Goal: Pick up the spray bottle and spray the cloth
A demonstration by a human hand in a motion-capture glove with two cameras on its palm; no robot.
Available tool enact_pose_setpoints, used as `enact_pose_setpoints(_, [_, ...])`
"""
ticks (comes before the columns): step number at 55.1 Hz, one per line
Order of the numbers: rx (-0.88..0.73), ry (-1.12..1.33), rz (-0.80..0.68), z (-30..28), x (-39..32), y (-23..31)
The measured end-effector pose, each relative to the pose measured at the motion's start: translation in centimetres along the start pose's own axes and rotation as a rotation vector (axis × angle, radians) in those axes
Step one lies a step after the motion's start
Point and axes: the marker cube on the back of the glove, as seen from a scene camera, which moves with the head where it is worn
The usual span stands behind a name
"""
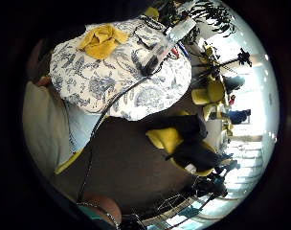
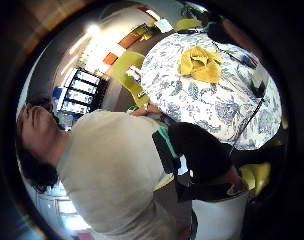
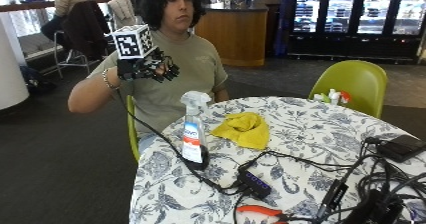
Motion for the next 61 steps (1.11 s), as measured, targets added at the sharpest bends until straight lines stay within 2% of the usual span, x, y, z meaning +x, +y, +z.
enact_pose_setpoints(22, [0.017, 0.006, 0.022, -0.5, 1.7, -0.2])
enact_pose_setpoints(34, [0.1, -0.076, 0.128, -0.6, 7.4, -0.1])
enact_pose_setpoints(40, [0.156, -0.219, 0.233, 0.2, 10.8, 0.4])
enact_pose_setpoints(46, [0.213, -0.548, 0.345, 1.1, 14.0, 0.4])
enact_pose_setpoints(51, [0.326, -0.783, 0.373, 2.2, 15.8, -0.4])
enact_pose_setpoints(61, [0.488, -0.951, 0.436, 5.5, 17.1, -3.7])
